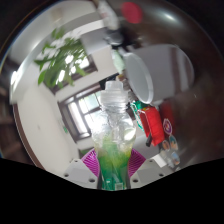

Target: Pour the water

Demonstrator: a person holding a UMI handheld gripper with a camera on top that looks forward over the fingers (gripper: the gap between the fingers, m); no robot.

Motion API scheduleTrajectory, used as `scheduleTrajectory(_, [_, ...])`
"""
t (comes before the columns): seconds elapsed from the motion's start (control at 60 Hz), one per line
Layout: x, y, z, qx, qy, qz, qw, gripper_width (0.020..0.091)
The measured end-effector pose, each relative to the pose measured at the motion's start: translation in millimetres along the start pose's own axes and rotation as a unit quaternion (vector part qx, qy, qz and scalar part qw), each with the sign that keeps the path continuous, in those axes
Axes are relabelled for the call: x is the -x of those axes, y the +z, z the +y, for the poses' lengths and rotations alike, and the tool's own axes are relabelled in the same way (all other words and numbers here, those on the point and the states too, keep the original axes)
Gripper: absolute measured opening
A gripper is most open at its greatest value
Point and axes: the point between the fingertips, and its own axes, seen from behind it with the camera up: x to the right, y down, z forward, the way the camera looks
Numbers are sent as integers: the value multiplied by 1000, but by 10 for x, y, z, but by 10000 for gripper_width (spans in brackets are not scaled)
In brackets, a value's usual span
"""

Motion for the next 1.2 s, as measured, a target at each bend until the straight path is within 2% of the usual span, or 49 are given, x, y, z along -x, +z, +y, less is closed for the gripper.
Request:
scheduleTrajectory(0.117, [157, -64, 250, 34, -218, 32, 975, 320])
scheduleTrajectory(0.133, [36, -58, 179, 38, -251, 34, 967, 322])
scheduleTrajectory(0.217, [282, -106, 90, 40, -414, 48, 908, 334])
scheduleTrajectory(0.3, [606, -155, -132, 27, -558, 64, 827, 335])
scheduleTrajectory(0.45, [1032, -264, -821, -2, -749, 142, 647, 347])
scheduleTrajectory(0.533, [1118, -361, -1256, -22, -788, 177, 590, 348])
scheduleTrajectory(0.767, [896, -498, -2416, -44, -809, 245, 533, 346])
scheduleTrajectory(0.883, [657, -414, -2810, -47, -812, 256, 522, 346])
scheduleTrajectory(1.05, [304, -478, -3031, -30, -801, 246, 545, 345])
scheduleTrajectory(1.167, [-26, -520, -3164, -6, -797, 270, 540, 348])
scheduleTrajectory(1.2, [32, -482, -3138, -16, -800, 252, 544, 347])
